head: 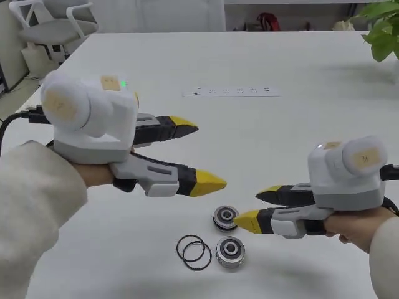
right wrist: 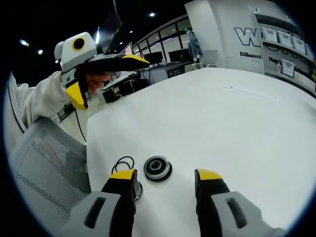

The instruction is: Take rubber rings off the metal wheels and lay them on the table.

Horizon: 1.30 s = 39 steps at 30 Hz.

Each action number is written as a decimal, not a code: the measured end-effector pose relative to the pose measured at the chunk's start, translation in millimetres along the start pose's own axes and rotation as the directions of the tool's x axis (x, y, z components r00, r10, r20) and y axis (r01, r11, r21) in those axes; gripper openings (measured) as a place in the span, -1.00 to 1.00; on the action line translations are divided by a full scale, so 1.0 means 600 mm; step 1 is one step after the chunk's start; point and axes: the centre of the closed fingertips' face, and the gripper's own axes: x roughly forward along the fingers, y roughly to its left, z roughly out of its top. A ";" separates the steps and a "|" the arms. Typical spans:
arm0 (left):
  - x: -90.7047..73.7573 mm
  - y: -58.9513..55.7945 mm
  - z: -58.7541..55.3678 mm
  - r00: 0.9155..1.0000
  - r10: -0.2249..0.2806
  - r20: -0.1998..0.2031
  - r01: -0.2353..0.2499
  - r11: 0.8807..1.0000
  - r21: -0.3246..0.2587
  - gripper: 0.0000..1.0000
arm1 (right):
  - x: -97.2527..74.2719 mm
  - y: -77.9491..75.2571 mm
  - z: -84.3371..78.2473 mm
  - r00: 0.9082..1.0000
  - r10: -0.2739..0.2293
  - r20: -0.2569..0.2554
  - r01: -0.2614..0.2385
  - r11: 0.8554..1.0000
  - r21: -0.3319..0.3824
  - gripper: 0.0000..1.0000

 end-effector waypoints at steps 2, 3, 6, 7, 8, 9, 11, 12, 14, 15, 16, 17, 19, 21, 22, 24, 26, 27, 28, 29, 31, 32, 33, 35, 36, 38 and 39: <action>0.012 0.002 -0.002 1.000 0.002 -0.008 -0.002 1.000 0.013 0.27 | 0.002 0.001 -0.004 1.000 0.002 -0.010 -0.002 1.000 -0.010 -0.14; 0.018 0.002 -0.003 1.000 -0.002 -0.008 0.002 1.000 0.019 0.24 | 0.002 0.003 -0.005 1.000 0.004 -0.014 -0.004 1.000 -0.012 -0.15; 0.032 -0.002 -0.013 1.000 -0.009 -0.020 0.010 1.000 0.019 0.12 | 0.005 0.005 -0.009 1.000 0.006 -0.024 -0.006 1.000 -0.024 -0.17; 0.036 -0.002 -0.016 1.000 -0.008 -0.024 0.009 1.000 0.021 0.08 | 0.005 0.005 -0.010 1.000 0.005 -0.028 -0.006 1.000 -0.030 -0.18; 0.041 -0.004 -0.023 1.000 -0.007 -0.027 0.008 1.000 0.022 0.06 | 0.006 0.005 -0.011 1.000 0.004 -0.029 -0.005 0.999 -0.034 -0.19; 0.044 -0.006 -0.027 1.000 -0.006 -0.029 0.007 1.000 0.022 0.05 | 0.006 0.005 -0.012 0.999 0.002 -0.034 -0.003 0.999 -0.039 -0.20; 0.050 -0.011 -0.042 0.999 -0.012 -0.036 0.012 1.000 0.022 0.05 | 0.007 0.006 -0.014 0.999 0.002 -0.038 -0.004 0.999 -0.040 -0.21; 0.052 -0.013 -0.049 0.999 -0.013 -0.042 0.014 1.000 0.021 0.04 | 0.008 0.006 -0.015 0.999 0.003 -0.041 -0.004 0.999 -0.042 -0.21; 0.055 -0.016 -0.066 0.998 -0.014 -0.061 0.015 1.000 0.015 0.02 | 0.008 0.006 -0.017 0.999 0.001 -0.046 -0.003 0.999 -0.049 -0.23; 0.056 -0.017 -0.073 0.998 -0.017 -0.066 0.018 1.000 0.010 0.02 | 0.009 0.006 -0.018 0.999 0.000 -0.047 -0.003 0.999 -0.051 -0.23; 0.056 -0.019 -0.077 0.997 -0.018 -0.070 0.019 1.000 0.008 0.00 | 0.009 0.006 -0.018 0.999 0.000 -0.048 -0.002 0.999 -0.052 -0.24; 0.057 -0.019 -0.084 0.997 -0.019 -0.076 0.020 1.000 0.005 -0.01 | 0.009 0.006 -0.018 0.999 -0.001 -0.048 -0.002 0.999 -0.052 -0.25; 0.057 -0.017 -0.092 0.997 -0.014 -0.082 0.014 1.000 -0.004 -0.05 | 0.011 0.006 -0.021 0.999 -0.001 -0.053 -0.002 0.999 -0.054 -0.25; 0.058 -0.017 -0.099 0.997 -0.013 -0.082 0.012 1.000 -0.020 -0.08 | 0.012 0.007 -0.023 0.998 0.000 -0.058 -0.003 0.998 -0.059 -0.27; 0.059 -0.017 -0.102 0.997 -0.014 -0.081 0.012 1.000 -0.025 -0.10 | 0.013 0.007 -0.023 0.998 -0.001 -0.059 -0.002 0.998 -0.062 -0.28; 0.064 -0.019 -0.112 0.996 -0.015 -0.089 0.013 1.000 -0.024 -0.11 | 0.014 0.007 -0.024 0.998 -0.002 -0.060 -0.002 0.998 -0.068 -0.29; 0.068 -0.021 -0.123 0.994 -0.022 -0.107 0.020 1.000 -0.020 -0.15 | 0.014 0.008 -0.024 0.998 -0.002 -0.061 -0.003 0.997 -0.071 -0.32; 0.069 -0.024 -0.128 0.993 -0.028 -0.116 0.026 0.999 -0.020 -0.17 | 0.014 0.008 -0.024 0.998 -0.002 -0.062 -0.003 0.997 -0.073 -0.33; 0.071 -0.028 -0.134 0.991 -0.037 -0.125 0.034 0.999 -0.026 -0.19 | 0.015 0.009 -0.025 0.998 -0.002 -0.063 -0.003 0.997 -0.076 -0.34; 0.072 -0.030 -0.137 0.991 -0.040 -0.126 0.037 0.999 -0.030 -0.21 | 0.015 0.009 -0.025 0.998 -0.002 -0.063 -0.003 0.997 -0.077 -0.35; 0.076 -0.036 -0.142 0.991 -0.054 -0.126 0.049 0.998 -0.040 -0.26 | 0.016 0.010 -0.025 0.998 0.001 -0.064 -0.006 0.997 -0.078 -0.36; 0.078 -0.039 -0.147 0.989 -0.059 -0.133 0.053 0.998 -0.043 -0.28 | 0.016 0.010 -0.026 0.998 0.001 -0.065 -0.006 0.997 -0.079 -0.35; 0.079 -0.040 -0.151 0.989 -0.058 -0.139 0.053 0.998 -0.040 -0.31 | 0.016 0.010 -0.026 0.998 0.002 -0.065 -0.007 0.997 -0.079 -0.35; 0.081 -0.040 -0.155 0.988 -0.054 -0.147 0.050 0.998 -0.035 -0.34 | 0.017 0.011 -0.026 0.998 0.004 -0.065 -0.009 0.997 -0.080 -0.35; 0.081 -0.040 -0.156 0.988 -0.052 -0.148 0.047 0.998 -0.038 -0.34 | 0.017 0.012 -0.026 0.998 0.006 -0.067 -0.011 0.997 -0.078 -0.34; 0.081 -0.041 -0.156 0.988 -0.048 -0.144 0.043 0.998 -0.040 -0.35 | 0.017 0.014 -0.028 0.997 0.011 -0.071 -0.016 0.997 -0.077 -0.33; 0.082 -0.040 -0.157 0.989 -0.046 -0.143 0.041 0.998 -0.042 -0.36 | 0.017 0.014 -0.028 0.997 0.011 -0.073 -0.017 0.997 -0.078 -0.32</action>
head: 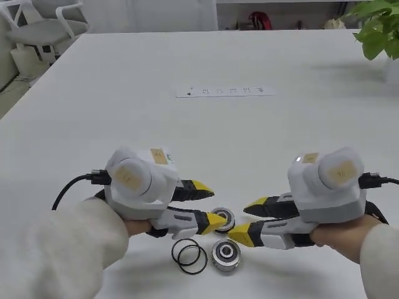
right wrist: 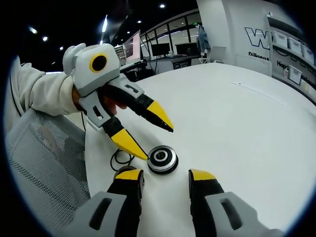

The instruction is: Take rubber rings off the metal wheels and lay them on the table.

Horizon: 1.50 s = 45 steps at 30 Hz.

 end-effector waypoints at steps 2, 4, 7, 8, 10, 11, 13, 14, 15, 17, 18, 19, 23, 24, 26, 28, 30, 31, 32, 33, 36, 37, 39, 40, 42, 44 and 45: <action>0.002 -0.001 -0.003 1.000 0.001 -0.003 -0.001 1.000 0.001 -0.40 | 0.001 0.001 -0.002 1.000 -0.002 -0.008 0.002 1.000 -0.012 -0.33; 0.002 -0.001 -0.007 1.000 0.001 -0.010 -0.001 1.000 0.006 -0.45 | 0.001 -0.002 -0.002 1.000 -0.011 -0.011 0.011 1.000 -0.024 -0.34; 0.004 -0.003 -0.010 1.000 0.001 -0.015 -0.001 1.000 0.007 -0.51 | 0.001 -0.004 -0.002 1.000 -0.016 -0.010 0.015 1.000 -0.022 -0.35; 0.004 -0.004 -0.011 1.000 0.000 -0.017 0.000 1.000 0.007 -0.51 | 0.002 -0.004 -0.004 1.000 -0.016 -0.013 0.016 1.000 -0.022 -0.35; 0.006 -0.006 -0.012 1.000 -0.007 -0.016 0.007 1.000 0.006 -0.52 | 0.005 -0.004 -0.008 1.000 -0.021 -0.023 0.021 0.999 -0.036 -0.37; 0.008 -0.009 -0.011 1.000 -0.009 -0.015 0.009 1.000 0.009 -0.53 | 0.006 -0.004 -0.008 0.999 -0.023 -0.024 0.022 0.999 -0.040 -0.37; 0.009 -0.011 -0.012 1.000 -0.012 -0.019 0.012 1.000 0.015 -0.57 | 0.008 -0.002 -0.009 0.999 -0.020 -0.025 0.019 0.999 -0.043 -0.41; 0.010 -0.011 -0.014 1.000 -0.012 -0.024 0.012 1.000 0.019 -0.60 | 0.009 -0.001 -0.009 1.000 -0.017 -0.025 0.016 0.999 -0.041 -0.44; 0.010 -0.012 -0.017 0.999 -0.011 -0.031 0.012 0.999 0.030 -0.62 | 0.009 0.000 -0.008 1.000 -0.016 -0.023 0.015 0.999 -0.042 -0.46; 0.011 -0.012 -0.020 0.999 -0.013 -0.036 0.014 0.999 0.030 -0.62 | 0.010 0.001 -0.007 1.000 -0.015 -0.022 0.014 0.999 -0.046 -0.48; 0.011 -0.013 -0.019 0.999 -0.014 -0.030 0.015 1.000 0.023 -0.63 | 0.011 0.001 -0.007 1.000 -0.015 -0.022 0.014 0.999 -0.047 -0.49; 0.011 -0.013 -0.019 0.999 -0.015 -0.028 0.016 1.000 0.018 -0.63 | 0.011 0.002 -0.007 1.000 -0.015 -0.020 0.014 0.999 -0.046 -0.49; 0.012 -0.015 -0.019 0.999 -0.019 -0.027 0.020 1.000 0.014 -0.67 | 0.011 0.002 -0.005 1.000 -0.013 -0.013 0.013 0.999 -0.037 -0.50; 0.013 -0.016 -0.020 0.999 -0.023 -0.025 0.023 1.000 0.011 -0.69 | 0.012 0.002 -0.005 1.000 -0.012 -0.010 0.012 0.999 -0.033 -0.50; 0.013 -0.016 -0.020 0.999 -0.021 -0.024 0.022 1.000 0.011 -0.71 | 0.012 0.002 -0.004 1.000 -0.012 -0.008 0.011 1.000 -0.029 -0.51; 0.013 -0.016 -0.022 0.999 -0.024 -0.029 0.024 1.000 -0.008 -0.71 | 0.013 0.003 -0.004 1.000 -0.010 -0.007 0.010 1.000 -0.026 -0.52; 0.013 -0.015 -0.022 0.999 -0.024 -0.025 0.023 1.000 -0.015 -0.71 | 0.014 0.004 -0.004 1.000 -0.009 -0.006 0.008 1.000 -0.027 -0.54; 0.012 -0.016 -0.022 0.999 -0.024 -0.024 0.023 1.000 -0.014 -0.71 | 0.015 0.004 -0.004 1.000 -0.008 -0.005 0.008 1.000 -0.026 -0.55; 0.012 -0.016 -0.021 0.999 -0.023 -0.022 0.023 1.000 -0.015 -0.71 | 0.015 0.004 -0.004 1.000 -0.009 -0.005 0.008 1.000 -0.025 -0.55; 0.012 -0.016 -0.021 1.000 -0.023 -0.022 0.022 1.000 -0.016 -0.71 | 0.016 0.004 -0.004 1.000 -0.009 -0.004 0.009 1.000 -0.023 -0.56; 0.012 -0.016 -0.021 1.000 -0.021 -0.018 0.021 1.000 -0.023 -0.71 | 0.017 0.004 -0.003 1.000 -0.007 -0.001 0.007 1.000 -0.018 -0.57; 0.012 -0.016 -0.021 1.000 -0.021 -0.017 0.021 0.999 -0.024 -0.71 | 0.017 0.005 -0.003 1.000 -0.006 0.001 0.006 1.000 -0.015 -0.58; 0.012 -0.016 -0.021 1.000 -0.021 -0.015 0.020 0.999 -0.027 -0.71 | 0.018 0.007 -0.001 1.000 0.003 0.010 -0.003 1.000 0.006 -0.60; 0.012 -0.016 -0.021 1.000 -0.020 -0.013 0.020 0.999 -0.028 -0.71 | 0.019 0.008 -0.001 1.000 0.008 0.012 -0.008 1.000 0.014 -0.61; 0.011 -0.016 -0.021 1.000 -0.020 -0.011 0.019 0.999 -0.031 -0.71 | 0.019 0.007 -0.002 1.000 0.004 0.010 -0.004 1.000 0.008 -0.61; 0.011 -0.016 -0.021 1.000 -0.020 -0.010 0.019 0.999 -0.031 -0.71 | 0.019 0.007 -0.001 1.000 0.003 0.011 -0.003 1.000 0.006 -0.61; 0.012 -0.016 -0.021 1.000 -0.020 -0.010 0.019 0.999 -0.031 -0.71 | 0.019 0.007 -0.001 1.000 0.002 0.010 -0.002 1.000 0.005 -0.61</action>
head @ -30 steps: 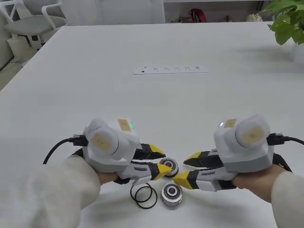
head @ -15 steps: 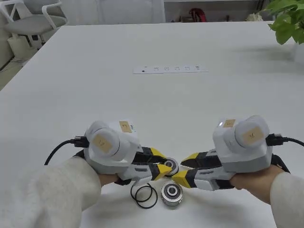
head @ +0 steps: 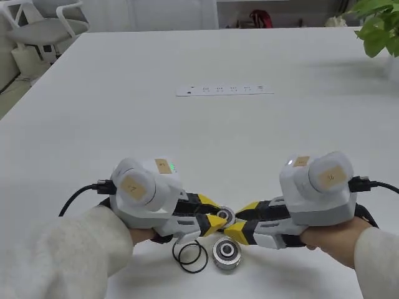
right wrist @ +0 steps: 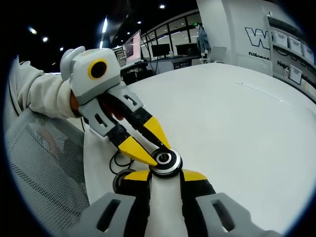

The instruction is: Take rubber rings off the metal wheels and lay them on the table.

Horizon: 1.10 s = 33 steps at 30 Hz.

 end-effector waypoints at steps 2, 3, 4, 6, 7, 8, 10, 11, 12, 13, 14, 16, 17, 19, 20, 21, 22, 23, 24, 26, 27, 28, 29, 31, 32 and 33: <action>0.000 0.000 0.000 1.000 0.000 0.001 0.000 1.000 -0.001 -0.71 | 0.000 -0.001 0.000 1.000 -0.002 0.001 0.002 1.000 -0.004 -0.62; 0.000 0.000 0.000 1.000 0.000 0.001 0.000 1.000 -0.002 -0.71 | 0.000 -0.001 0.000 1.000 -0.003 0.001 0.003 1.000 -0.007 -0.62; 0.000 0.000 0.000 1.000 0.000 0.002 0.000 1.000 -0.002 -0.71 | 0.000 -0.001 0.000 1.000 -0.003 0.000 0.003 1.000 -0.011 -0.62; 0.000 0.000 0.000 1.000 0.001 0.003 -0.001 1.000 -0.003 -0.71 | 0.000 -0.001 0.000 1.000 -0.004 -0.002 0.004 1.000 -0.027 -0.63; 0.000 0.000 0.000 1.000 0.001 0.004 -0.001 1.000 -0.003 -0.71 | 0.000 -0.001 0.000 1.000 -0.005 -0.003 0.004 0.999 -0.035 -0.63; 0.000 0.000 0.000 1.000 0.002 0.004 -0.002 1.000 -0.004 -0.71 | 0.000 -0.001 -0.001 1.000 -0.005 -0.004 0.005 0.999 -0.041 -0.64; 0.001 0.000 0.000 1.000 0.003 0.005 -0.003 1.000 -0.004 -0.71 | 0.000 -0.001 -0.001 1.000 -0.005 -0.007 0.005 0.999 -0.053 -0.64; 0.001 0.000 0.000 1.000 0.003 0.005 -0.003 1.000 -0.005 -0.71 | 0.000 -0.001 -0.001 1.000 -0.006 -0.009 0.005 0.998 -0.057 -0.65; 0.001 0.000 0.000 1.000 0.003 0.006 -0.003 1.000 -0.005 -0.71 | -0.001 0.000 -0.002 1.000 -0.007 -0.012 0.006 0.998 -0.065 -0.66; 0.001 0.000 -0.001 1.000 0.004 0.007 -0.004 1.000 -0.005 -0.71 | -0.001 0.000 -0.002 1.000 -0.007 -0.014 0.006 0.998 -0.070 -0.68; 0.000 0.000 -0.001 1.000 0.004 0.008 -0.004 1.000 -0.005 -0.71 | -0.001 0.000 -0.003 1.000 -0.007 -0.015 0.006 0.997 -0.073 -0.69; 0.000 0.000 -0.001 1.000 0.003 0.009 -0.003 1.000 -0.006 -0.71 | -0.001 -0.001 -0.003 1.000 -0.007 -0.017 0.006 0.997 -0.074 -0.70; 0.000 0.000 -0.001 1.000 0.003 0.009 -0.003 1.000 -0.006 -0.71 | -0.001 -0.001 -0.003 1.000 -0.007 -0.017 0.006 0.997 -0.077 -0.70; 0.000 0.000 -0.001 1.000 0.003 0.010 -0.003 1.000 -0.007 -0.71 | -0.001 -0.001 -0.003 1.000 -0.009 -0.018 0.007 0.996 -0.085 -0.70; 0.000 0.000 -0.001 1.000 0.003 0.010 -0.003 1.000 -0.008 -0.71 | -0.001 -0.002 -0.004 1.000 -0.010 -0.020 0.008 0.996 -0.089 -0.72; 0.000 0.001 -0.001 1.000 0.003 0.011 -0.003 1.000 -0.009 -0.71 | -0.002 -0.002 -0.004 1.000 -0.010 -0.020 0.008 0.995 -0.095 -0.72; 0.001 0.001 -0.001 1.000 0.004 0.012 -0.004 1.000 -0.010 -0.71 | -0.002 -0.002 -0.004 1.000 -0.010 -0.020 0.008 0.996 -0.094 -0.72; 0.001 0.001 -0.001 1.000 0.004 0.013 -0.004 1.000 -0.011 -0.71 | -0.002 -0.002 -0.004 1.000 -0.010 -0.021 0.008 0.996 -0.094 -0.73; 0.001 0.001 -0.001 1.000 0.004 0.014 -0.004 1.000 -0.014 -0.71 | -0.002 -0.002 -0.004 1.000 -0.010 -0.021 0.007 0.995 -0.097 -0.73; 0.001 0.001 -0.001 1.000 0.004 0.016 -0.004 1.000 -0.017 -0.71 | -0.002 -0.001 -0.004 1.000 -0.010 -0.022 0.008 0.994 -0.106 -0.73; 0.001 0.001 -0.001 1.000 0.005 0.016 -0.004 1.000 -0.018 -0.71 | -0.002 -0.001 -0.004 1.000 -0.010 -0.023 0.007 0.994 -0.112 -0.73; 0.001 0.001 -0.001 1.000 0.005 0.016 -0.005 1.000 -0.019 -0.71 | -0.002 -0.001 -0.004 1.000 -0.010 -0.023 0.007 0.993 -0.114 -0.74; 0.001 0.001 -0.001 1.000 0.006 0.016 -0.005 1.000 -0.019 -0.71 | -0.002 -0.001 -0.004 1.000 -0.010 -0.024 0.007 0.993 -0.115 -0.74; 0.001 0.002 -0.001 1.000 0.006 0.017 -0.006 1.000 -0.020 -0.71 | -0.002 -0.001 -0.004 1.000 -0.010 -0.025 0.007 0.993 -0.118 -0.74; 0.001 0.002 -0.001 1.000 0.006 0.018 -0.006 1.000 -0.020 -0.71 | -0.001 -0.001 -0.004 1.000 -0.011 -0.027 0.007 0.993 -0.121 -0.74; 0.001 0.002 -0.001 1.000 0.006 0.018 -0.006 1.000 -0.020 -0.71 | -0.001 -0.001 -0.004 1.000 -0.011 -0.027 0.008 0.992 -0.122 -0.74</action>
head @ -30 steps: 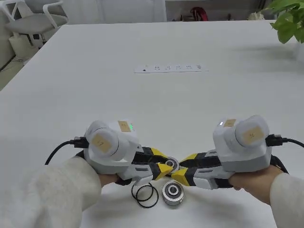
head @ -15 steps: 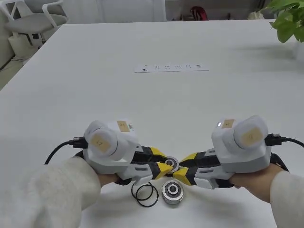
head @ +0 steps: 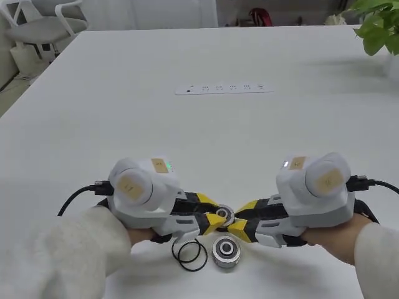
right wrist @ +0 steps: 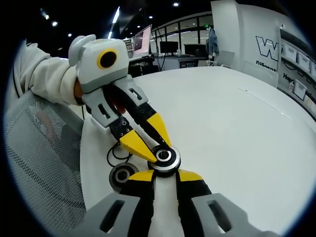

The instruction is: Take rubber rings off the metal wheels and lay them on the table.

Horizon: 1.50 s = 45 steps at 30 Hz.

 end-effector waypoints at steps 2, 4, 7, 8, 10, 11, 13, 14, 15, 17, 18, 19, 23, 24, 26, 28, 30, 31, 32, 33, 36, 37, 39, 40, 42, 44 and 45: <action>0.000 0.000 0.000 1.000 0.000 0.002 0.000 1.000 -0.002 -0.71 | 0.000 0.000 0.000 1.000 0.000 -0.001 0.000 1.000 -0.003 -0.74; 0.000 0.000 0.000 1.000 0.000 0.003 0.000 1.000 -0.004 -0.72 | 0.000 0.000 0.000 1.000 0.001 -0.001 -0.001 1.000 -0.003 -0.75; -0.001 0.000 0.000 1.000 0.000 0.004 0.000 1.000 -0.005 -0.72 | 0.000 0.001 0.000 1.000 0.001 0.000 -0.001 1.000 -0.010 -0.75; -0.001 0.000 0.000 1.000 0.000 0.004 0.000 1.000 -0.006 -0.72 | 0.000 0.001 0.000 1.000 0.001 0.000 -0.001 1.000 -0.009 -0.75; -0.001 0.000 0.000 1.000 0.000 0.004 0.000 1.000 -0.006 -0.72 | 0.000 0.001 0.000 1.000 0.002 0.000 -0.002 1.000 -0.008 -0.75; -0.001 0.000 0.000 1.000 0.000 0.004 0.000 1.000 -0.006 -0.72 | 0.000 0.001 0.000 1.000 0.002 0.000 -0.002 1.000 -0.007 -0.76; -0.001 0.000 0.000 1.000 0.001 0.004 -0.001 1.000 -0.007 -0.72 | 0.000 0.000 0.000 1.000 0.003 0.001 -0.003 1.000 -0.007 -0.76; -0.001 0.000 0.000 1.000 0.001 0.005 -0.001 1.000 -0.007 -0.72 | 0.000 0.000 0.000 1.000 0.002 0.002 -0.002 1.000 -0.010 -0.76; -0.001 0.000 0.000 1.000 0.001 0.005 -0.001 1.000 -0.008 -0.72 | 0.000 0.001 0.000 1.000 0.002 0.002 -0.002 1.000 -0.011 -0.76; -0.001 0.000 -0.001 1.000 0.001 0.006 -0.001 1.000 -0.010 -0.72 | 0.000 0.001 0.000 1.000 0.003 0.003 -0.003 1.000 -0.012 -0.77; -0.001 0.000 -0.001 1.000 0.002 0.006 -0.002 1.000 -0.013 -0.72 | 0.000 0.001 0.000 1.000 0.004 0.004 -0.004 1.000 -0.015 -0.77; -0.001 0.000 -0.001 1.000 0.002 0.006 -0.002 1.000 -0.012 -0.72 | 0.000 0.001 0.000 1.000 0.004 0.004 -0.004 1.000 -0.017 -0.77; -0.001 0.000 -0.001 1.000 0.002 0.007 -0.002 1.000 -0.013 -0.72 | 0.000 0.001 0.000 1.000 0.004 0.003 -0.004 1.000 -0.016 -0.78; -0.001 0.000 -0.001 1.000 0.002 0.007 -0.002 1.000 -0.013 -0.72 | 0.000 0.001 0.000 1.000 0.004 0.003 -0.004 1.000 -0.017 -0.78; -0.001 0.000 -0.001 1.000 0.003 0.008 -0.003 1.000 -0.015 -0.72 | 0.000 0.001 0.000 1.000 0.004 0.004 -0.004 1.000 -0.018 -0.79; -0.001 0.001 -0.001 1.000 0.003 0.008 -0.003 1.000 -0.016 -0.72 | 0.000 0.001 0.001 1.000 0.004 0.003 -0.004 1.000 -0.018 -0.79; -0.001 0.001 -0.001 1.000 0.004 0.009 -0.004 1.000 -0.018 -0.72 | 0.000 0.001 0.001 1.000 0.004 0.003 -0.004 1.000 -0.018 -0.80; -0.001 0.001 -0.001 1.000 0.004 0.009 -0.004 1.000 -0.019 -0.72 | 0.000 0.001 0.000 1.000 0.004 0.003 -0.004 1.000 -0.018 -0.80; -0.001 0.001 -0.001 1.000 0.004 0.009 -0.004 1.000 -0.020 -0.72 | 0.000 0.001 0.000 1.000 0.004 0.003 -0.004 1.000 -0.019 -0.81; -0.001 0.001 -0.001 1.000 0.005 0.009 -0.004 1.000 -0.020 -0.72 | 0.000 0.001 0.000 1.000 0.004 0.002 -0.004 1.000 -0.019 -0.81; -0.002 0.001 -0.001 1.000 0.005 0.008 -0.005 1.000 -0.022 -0.72 | -0.001 0.000 -0.001 1.000 0.003 -0.001 -0.003 1.000 -0.019 -0.94; -0.001 -0.001 -0.001 1.000 -0.002 0.009 0.002 1.000 -0.022 -0.72 | -0.003 -0.015 -0.007 0.999 -0.044 -0.023 0.044 0.998 -0.041 -1.00; -0.001 -0.001 0.000 1.000 0.001 0.010 -0.001 1.000 -0.013 -0.72 | -0.001 -0.006 -0.007 1.000 -0.009 -0.018 0.008 1.000 -0.021 -1.00; -0.001 -0.002 -0.001 1.000 -0.002 0.009 0.002 1.000 -0.015 -0.72 | -0.002 -0.004 -0.008 1.000 -0.002 -0.025 0.002 0.999 -0.035 -1.00; -0.001 -0.002 0.000 1.000 -0.001 0.010 0.001 1.000 -0.015 -0.72 | -0.002 -0.003 -0.008 1.000 -0.009 -0.026 0.008 0.999 -0.045 -1.00; -0.001 -0.002 -0.001 1.000 -0.001 0.012 0.002 1.000 -0.015 -0.72 | -0.002 -0.005 -0.008 1.000 -0.009 -0.024 0.008 1.000 -0.025 -1.00; -0.001 -0.002 -0.001 1.000 -0.001 0.012 0.002 1.000 -0.015 -0.72 | -0.002 -0.006 -0.008 1.000 -0.009 -0.023 0.008 1.000 -0.015 -1.00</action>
